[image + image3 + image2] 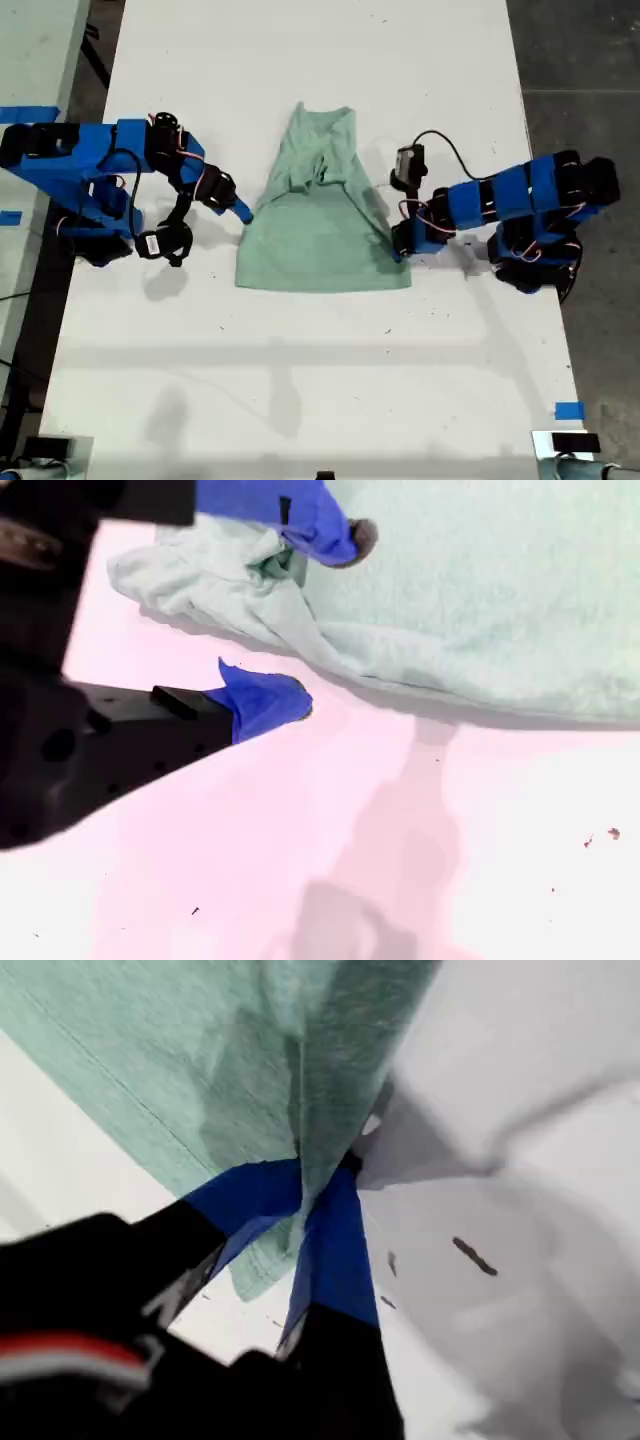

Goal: Fold tshirt

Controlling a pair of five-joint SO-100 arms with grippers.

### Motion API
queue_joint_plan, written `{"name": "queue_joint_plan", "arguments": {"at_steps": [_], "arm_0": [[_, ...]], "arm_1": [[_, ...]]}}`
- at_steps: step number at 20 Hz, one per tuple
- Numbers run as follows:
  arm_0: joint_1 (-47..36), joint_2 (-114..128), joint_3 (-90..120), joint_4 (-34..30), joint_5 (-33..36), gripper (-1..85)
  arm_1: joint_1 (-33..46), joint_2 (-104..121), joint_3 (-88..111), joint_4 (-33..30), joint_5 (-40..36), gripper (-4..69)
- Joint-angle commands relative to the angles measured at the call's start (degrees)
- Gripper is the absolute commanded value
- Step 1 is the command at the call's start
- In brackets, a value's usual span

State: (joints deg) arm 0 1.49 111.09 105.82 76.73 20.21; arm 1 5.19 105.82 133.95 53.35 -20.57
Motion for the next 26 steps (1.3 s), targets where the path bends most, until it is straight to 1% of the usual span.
{"name": "queue_joint_plan", "arguments": {"at_steps": [1, 2, 3, 4, 5, 6, 8, 10, 12, 13, 15, 16, 17, 18, 19, 21, 23, 26], "arm_0": [[1.32, 0.35, -0.70, -0.79, -0.88, 17.5], [1.49, 0.26, -0.70, -0.88, -1.05, 17.5], [1.49, 0.00, -0.70, -1.14, -1.05, 17.5], [1.49, -0.18, -0.70, -1.49, -1.05, 17.5], [1.49, -0.35, -0.79, -1.85, -1.05, 17.5], [1.49, -0.44, -0.79, -2.11, -1.05, 17.4], [1.41, -0.97, -1.14, -2.29, -1.05, 17.3], [1.41, -1.23, -1.41, -2.37, -1.05, 17.1], [1.32, -1.41, -1.76, -2.46, -1.05, 17.0], [1.32, -1.49, -1.85, -2.64, -1.05, 17.0], [1.49, -1.76, -2.11, -2.64, -1.05, 17.0], [1.58, -2.02, -2.20, -2.64, -1.05, 17.0], [1.67, -2.29, -2.46, -2.64, -1.05, 17.1], [1.67, -2.72, -2.90, -2.64, -1.05, 17.2], [1.67, -3.16, -3.34, -2.55, -1.05, 17.2], [1.93, -4.31, -4.83, -1.85, -1.05, 17.2], [2.37, -5.19, -6.15, -1.05, -1.23, 17.2], [3.43, -7.73, -11.25, 1.32, -1.67, 17.2]], "arm_1": [[-1.49, 7.82, -8.70, 13.62, -0.97, -1.5], [-2.55, 9.84, -13.01, 18.54, -1.23, -1.5], [-3.34, 10.81, -16.52, 20.65, -1.32, -1.5], [-4.04, 10.63, -19.95, 20.74, -1.14, -1.5], [-4.39, 10.11, -22.24, 18.46, -0.53, -1.5], [-4.48, 9.76, -22.76, 13.80, 0.26, -1.5], [-3.87, 7.56, -21.45, 2.37, 2.20, -1.5], [-2.72, 2.72, -18.98, -7.73, 4.92, -1.5], [-1.85, -2.37, -14.77, -19.86, 7.91, -1.5], [-1.41, -6.15, -14.06, -24.43, 8.88, -1.5], [-0.18, -14.77, -15.38, -27.42, 10.72, -1.5], [0.09, -19.42, -16.88, -27.77, 11.16, 3.1], [-0.09, -22.59, -20.39, -25.05, 10.63, 19.8], [-0.62, -23.03, -23.55, -21.71, 9.40, 31.3], [-0.79, -22.59, -25.40, -19.42, 8.61, 33.0], [-1.49, -19.34, -30.76, -9.93, 8.17, 29.4], [-2.20, -13.62, -34.89, -1.93, 7.47, 28.6], [-2.90, -1.93, -36.30, 5.80, 6.15, 26.5]]}}
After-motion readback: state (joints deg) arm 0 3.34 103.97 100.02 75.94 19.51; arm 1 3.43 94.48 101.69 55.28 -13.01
